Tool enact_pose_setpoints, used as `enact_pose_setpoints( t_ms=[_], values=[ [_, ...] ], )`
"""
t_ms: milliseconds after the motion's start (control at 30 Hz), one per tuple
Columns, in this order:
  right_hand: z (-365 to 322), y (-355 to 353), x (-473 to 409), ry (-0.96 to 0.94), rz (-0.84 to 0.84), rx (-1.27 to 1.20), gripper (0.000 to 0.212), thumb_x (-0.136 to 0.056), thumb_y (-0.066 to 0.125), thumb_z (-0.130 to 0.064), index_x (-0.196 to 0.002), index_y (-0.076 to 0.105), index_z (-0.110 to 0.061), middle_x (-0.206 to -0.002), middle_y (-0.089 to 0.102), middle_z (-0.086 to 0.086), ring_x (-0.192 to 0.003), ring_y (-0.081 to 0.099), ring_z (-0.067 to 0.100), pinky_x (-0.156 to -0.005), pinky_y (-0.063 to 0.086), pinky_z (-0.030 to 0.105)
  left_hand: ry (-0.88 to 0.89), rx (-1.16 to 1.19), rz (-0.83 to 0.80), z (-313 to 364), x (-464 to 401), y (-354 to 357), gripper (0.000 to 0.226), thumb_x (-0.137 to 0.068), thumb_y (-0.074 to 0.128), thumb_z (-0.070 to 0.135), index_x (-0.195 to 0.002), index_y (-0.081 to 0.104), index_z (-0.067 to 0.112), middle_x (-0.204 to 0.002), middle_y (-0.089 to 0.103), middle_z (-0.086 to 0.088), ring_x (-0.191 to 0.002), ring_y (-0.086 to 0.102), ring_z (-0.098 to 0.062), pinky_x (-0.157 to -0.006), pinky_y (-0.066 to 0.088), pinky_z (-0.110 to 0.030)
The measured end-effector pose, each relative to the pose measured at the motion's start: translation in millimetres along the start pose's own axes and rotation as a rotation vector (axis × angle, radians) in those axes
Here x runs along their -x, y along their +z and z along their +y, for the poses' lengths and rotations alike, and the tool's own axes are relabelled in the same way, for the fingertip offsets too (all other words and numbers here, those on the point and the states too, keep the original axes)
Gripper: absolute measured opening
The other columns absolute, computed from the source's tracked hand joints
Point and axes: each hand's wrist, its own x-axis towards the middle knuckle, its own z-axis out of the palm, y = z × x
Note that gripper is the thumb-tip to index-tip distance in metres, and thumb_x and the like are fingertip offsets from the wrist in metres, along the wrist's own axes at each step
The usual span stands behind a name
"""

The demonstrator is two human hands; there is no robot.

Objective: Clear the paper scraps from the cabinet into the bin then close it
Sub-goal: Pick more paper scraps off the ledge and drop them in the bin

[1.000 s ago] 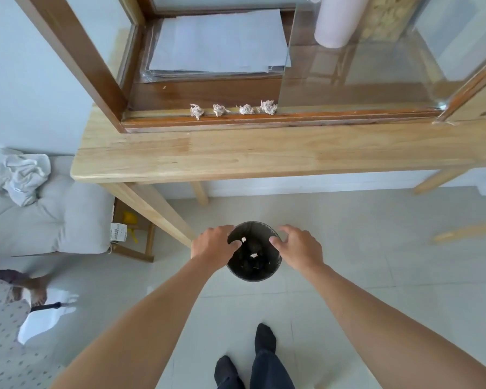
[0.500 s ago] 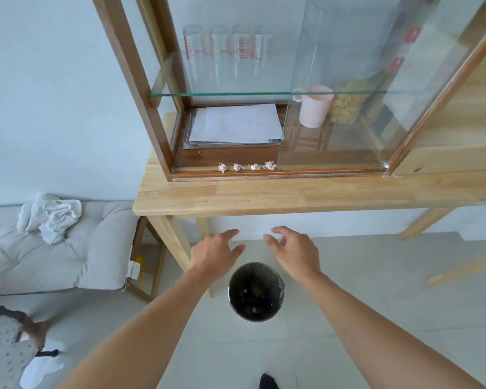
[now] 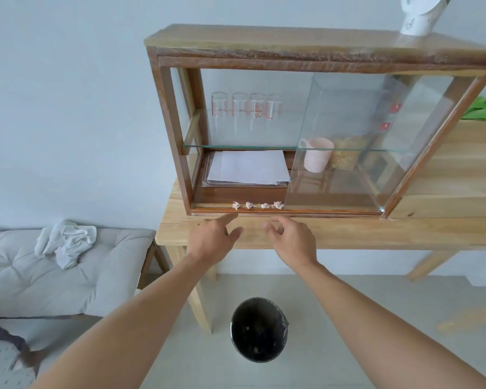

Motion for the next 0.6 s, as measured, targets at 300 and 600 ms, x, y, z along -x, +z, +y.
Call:
enact_pose_setpoints(
  t_ms=[300,600],
  values=[
    [-22.8,27.4,-56.4,-0.065,-0.048,0.050,0.049,-0.099,0.060,-0.060,-0.141,0.067,-0.036,-0.106,0.082,-0.003,-0.113,0.072,0.028,-0.090,0.058,0.040,-0.029,-0.010,0.074,-5.6,-45.4,6.2,0.046,-0.092,0.065,0.058,-0.137,0.062,0.045,-0.081,0.075,0.008,-0.091,0.072,-0.025,-0.064,0.045,-0.033],
    [-22.3,50.4,-72.3,-0.058,-0.061,0.045,0.033,-0.098,0.064,-0.052,-0.127,0.076,-0.040,-0.098,0.084,-0.002,-0.101,0.075,0.028,-0.079,0.058,0.037,-0.077,0.031,0.053,-12.5,-62.1,15.2,0.031,-0.094,0.066,0.053,-0.124,0.071,0.050,-0.093,0.078,0.006,-0.095,0.071,-0.026,-0.067,0.047,-0.033]
  ],
)
